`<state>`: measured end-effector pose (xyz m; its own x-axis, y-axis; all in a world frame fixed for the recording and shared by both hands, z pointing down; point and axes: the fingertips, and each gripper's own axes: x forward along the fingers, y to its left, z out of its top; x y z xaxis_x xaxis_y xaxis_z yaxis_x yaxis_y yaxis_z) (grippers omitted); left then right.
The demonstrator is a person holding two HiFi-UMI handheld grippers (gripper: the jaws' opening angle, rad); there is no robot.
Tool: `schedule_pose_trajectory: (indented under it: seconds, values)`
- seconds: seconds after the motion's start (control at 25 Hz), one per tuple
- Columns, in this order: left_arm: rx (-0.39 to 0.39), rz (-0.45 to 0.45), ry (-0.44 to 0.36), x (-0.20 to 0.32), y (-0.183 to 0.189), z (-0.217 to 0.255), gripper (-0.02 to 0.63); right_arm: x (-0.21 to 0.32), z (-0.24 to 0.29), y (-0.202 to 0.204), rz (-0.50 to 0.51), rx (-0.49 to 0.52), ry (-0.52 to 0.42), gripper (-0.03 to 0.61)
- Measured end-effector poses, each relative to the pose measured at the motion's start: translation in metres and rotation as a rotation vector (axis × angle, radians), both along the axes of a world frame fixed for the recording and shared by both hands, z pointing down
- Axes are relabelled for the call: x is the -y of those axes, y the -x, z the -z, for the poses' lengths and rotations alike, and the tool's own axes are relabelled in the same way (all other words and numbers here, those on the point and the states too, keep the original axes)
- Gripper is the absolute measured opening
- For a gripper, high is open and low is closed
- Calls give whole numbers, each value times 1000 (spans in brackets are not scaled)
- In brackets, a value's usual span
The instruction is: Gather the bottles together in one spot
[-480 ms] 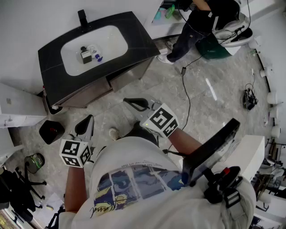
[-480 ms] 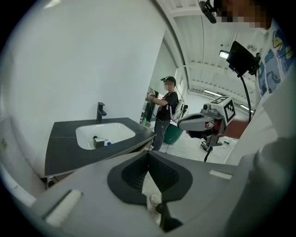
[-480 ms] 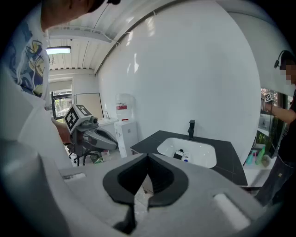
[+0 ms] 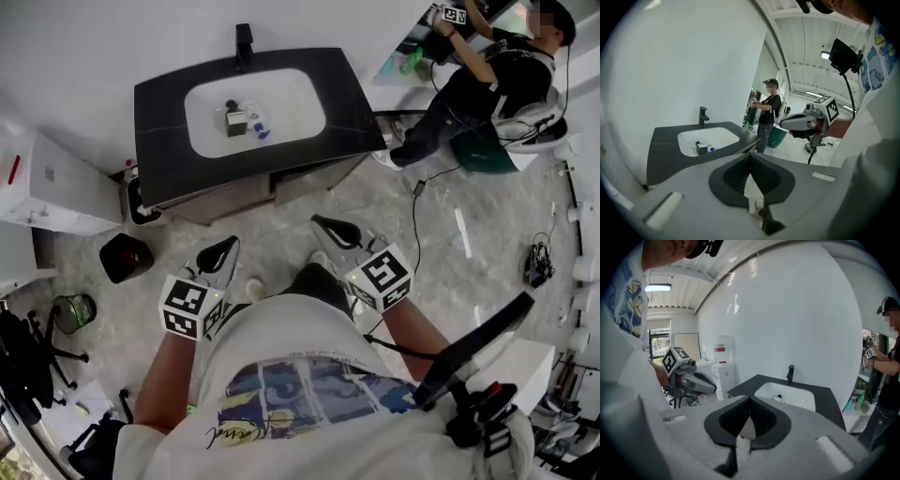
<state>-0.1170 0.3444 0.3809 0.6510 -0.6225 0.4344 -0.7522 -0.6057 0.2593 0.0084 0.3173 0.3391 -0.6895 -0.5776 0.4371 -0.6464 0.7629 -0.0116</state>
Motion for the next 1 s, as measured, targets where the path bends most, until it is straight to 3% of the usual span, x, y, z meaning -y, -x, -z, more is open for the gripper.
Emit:
schedule_pose_trajectory:
  seconds: [0.12, 0.44, 0.68, 1.0]
  values:
    - [5, 5, -6, 8, 1, -2, 3, 5, -1, 1, 3, -16, -1, 38]
    - [47, 63, -8, 62, -4, -11, 7, 47, -15, -1, 52, 1, 44, 43]
    - [76, 167, 40, 135, -8, -27, 44, 118, -27, -9, 121, 24, 62, 41]
    - [138, 305, 123, 256, -22, -45, 65, 221, -35, -49, 207, -6, 42, 41]
